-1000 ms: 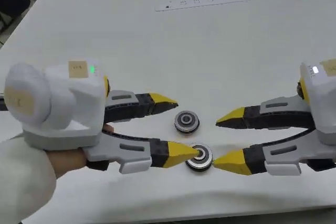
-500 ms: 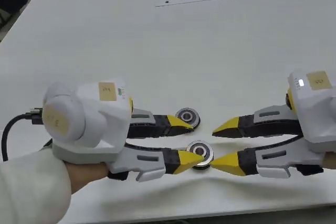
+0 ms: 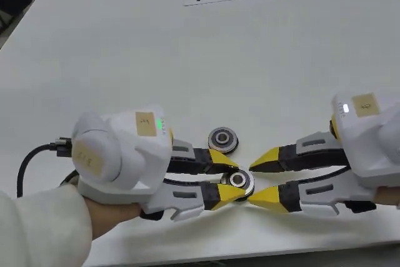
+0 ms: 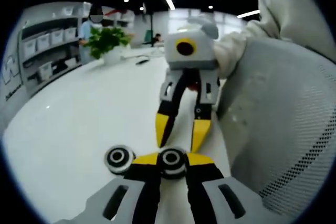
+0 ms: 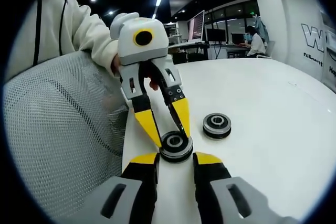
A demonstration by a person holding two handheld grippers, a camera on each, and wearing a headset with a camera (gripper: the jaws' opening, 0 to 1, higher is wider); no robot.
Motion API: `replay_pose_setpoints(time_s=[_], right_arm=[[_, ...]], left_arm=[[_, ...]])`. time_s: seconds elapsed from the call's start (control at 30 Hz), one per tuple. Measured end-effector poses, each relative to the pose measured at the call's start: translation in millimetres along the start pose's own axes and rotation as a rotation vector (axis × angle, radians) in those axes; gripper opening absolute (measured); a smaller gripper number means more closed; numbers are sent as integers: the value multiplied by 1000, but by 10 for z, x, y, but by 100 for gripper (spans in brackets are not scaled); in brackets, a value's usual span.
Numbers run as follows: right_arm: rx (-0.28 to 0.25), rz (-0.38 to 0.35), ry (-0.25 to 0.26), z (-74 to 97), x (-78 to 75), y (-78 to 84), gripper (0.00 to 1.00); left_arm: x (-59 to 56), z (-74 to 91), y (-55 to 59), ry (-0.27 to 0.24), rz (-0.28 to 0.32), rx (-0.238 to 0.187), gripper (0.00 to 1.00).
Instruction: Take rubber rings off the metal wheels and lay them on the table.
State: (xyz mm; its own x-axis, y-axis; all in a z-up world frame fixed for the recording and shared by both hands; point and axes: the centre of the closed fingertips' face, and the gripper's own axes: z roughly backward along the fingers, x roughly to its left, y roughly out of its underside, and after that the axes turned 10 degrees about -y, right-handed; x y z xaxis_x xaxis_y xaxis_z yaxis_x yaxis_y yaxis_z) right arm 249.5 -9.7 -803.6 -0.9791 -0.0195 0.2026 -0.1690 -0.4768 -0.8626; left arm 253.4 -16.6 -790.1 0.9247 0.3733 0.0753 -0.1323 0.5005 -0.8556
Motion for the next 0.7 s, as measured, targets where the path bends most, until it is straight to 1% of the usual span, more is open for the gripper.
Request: replay_pose_setpoints(time_s=[0.07, 0.13, 0.17, 0.23, 0.47, 0.53, 0.7], right_arm=[[11, 4, 6, -3, -13, 23, 21], [8, 5, 6, -2, -17, 21, 20], [5, 2, 6, -4, -17, 15, 19], [4, 10, 10, -5, -24, 11, 19], [12, 18, 19, 12, -28, 27, 17], [10, 9, 19, 20, -31, 33, 16], [20, 27, 22, 32, -31, 38, 13]], left_arm=[[9, 0, -3, -7, 2, -3, 17], [7, 1, -3, -15, -8, -7, 16], [0, 0, 10, -10, -22, -10, 15], [-2, -4, 22, -12, -28, -18, 15], [6, -11, 25, -14, -25, -23, 15], [6, -11, 26, -14, -25, -23, 15], [11, -13, 24, -16, -26, -25, 15]])
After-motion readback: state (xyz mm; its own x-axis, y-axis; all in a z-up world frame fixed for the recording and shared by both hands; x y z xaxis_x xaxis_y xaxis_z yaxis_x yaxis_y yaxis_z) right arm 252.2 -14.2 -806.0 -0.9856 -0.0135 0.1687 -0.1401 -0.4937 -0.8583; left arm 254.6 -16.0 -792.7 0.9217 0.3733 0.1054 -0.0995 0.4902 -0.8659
